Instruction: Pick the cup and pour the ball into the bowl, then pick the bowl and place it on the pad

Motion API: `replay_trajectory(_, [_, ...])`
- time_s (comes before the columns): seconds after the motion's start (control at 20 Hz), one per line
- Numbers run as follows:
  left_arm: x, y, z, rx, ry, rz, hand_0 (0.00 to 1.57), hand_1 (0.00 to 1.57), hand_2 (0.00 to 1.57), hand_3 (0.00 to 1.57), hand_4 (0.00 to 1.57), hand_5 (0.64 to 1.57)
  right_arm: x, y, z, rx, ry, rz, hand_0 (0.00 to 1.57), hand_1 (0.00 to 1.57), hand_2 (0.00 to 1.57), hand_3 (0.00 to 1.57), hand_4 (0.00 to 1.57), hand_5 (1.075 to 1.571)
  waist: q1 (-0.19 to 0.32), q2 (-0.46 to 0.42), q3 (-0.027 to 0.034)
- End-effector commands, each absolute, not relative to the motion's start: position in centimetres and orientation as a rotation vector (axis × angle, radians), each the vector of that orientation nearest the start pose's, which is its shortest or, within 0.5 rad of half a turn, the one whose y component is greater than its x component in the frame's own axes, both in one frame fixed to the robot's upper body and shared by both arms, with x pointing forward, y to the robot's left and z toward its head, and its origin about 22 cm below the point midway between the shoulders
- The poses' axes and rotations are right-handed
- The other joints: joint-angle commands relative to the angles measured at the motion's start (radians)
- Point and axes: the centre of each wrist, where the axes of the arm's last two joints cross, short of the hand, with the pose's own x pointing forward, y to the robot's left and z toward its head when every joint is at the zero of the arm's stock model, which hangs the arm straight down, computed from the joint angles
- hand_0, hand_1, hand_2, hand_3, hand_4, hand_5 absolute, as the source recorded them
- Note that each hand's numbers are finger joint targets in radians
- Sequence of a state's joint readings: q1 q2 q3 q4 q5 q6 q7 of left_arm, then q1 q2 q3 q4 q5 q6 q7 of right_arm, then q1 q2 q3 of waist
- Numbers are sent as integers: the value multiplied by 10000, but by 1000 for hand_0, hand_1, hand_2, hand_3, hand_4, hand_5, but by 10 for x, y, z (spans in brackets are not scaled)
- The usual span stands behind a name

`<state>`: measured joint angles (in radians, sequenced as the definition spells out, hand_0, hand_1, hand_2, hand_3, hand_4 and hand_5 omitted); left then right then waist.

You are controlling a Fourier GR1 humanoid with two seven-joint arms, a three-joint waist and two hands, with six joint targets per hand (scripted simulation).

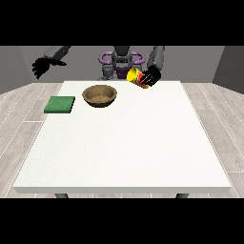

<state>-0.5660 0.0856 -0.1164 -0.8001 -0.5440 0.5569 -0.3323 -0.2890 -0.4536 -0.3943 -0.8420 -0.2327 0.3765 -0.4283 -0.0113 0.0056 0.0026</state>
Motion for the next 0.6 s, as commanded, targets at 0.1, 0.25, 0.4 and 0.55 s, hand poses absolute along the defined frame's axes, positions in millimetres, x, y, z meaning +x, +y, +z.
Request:
replay_trajectory(0.1, [352,125,-19,8237,-17776,-8628,1364,1364,1571,1571,1068,1568,233,-468,-43,-1560,-16193,-1472,0,0,0,0,0,1557,930,-888,7])
replay_trajectory(0.25, [351,119,-14,8583,-17641,-9039,1346,1346,1571,1571,1048,1569,236,-450,-56,-1365,-16068,-1528,0,0,39,0,0,1558,869,-856,-15])
replay_trajectory(0.4, [371,120,17,9045,-17480,-8736,1346,1346,1571,1571,1048,1569,249,-444,-48,-851,-16461,-1302,0,0,0,0,0,1553,305,-614,-21])
replay_trajectory(0.55, [359,91,10,9675,-17822,-9505,1279,1279,1571,1571,1000,1569,255,-458,-38,-1331,-16728,-1618,0,0,0,0,0,1552,537,-147,-17])
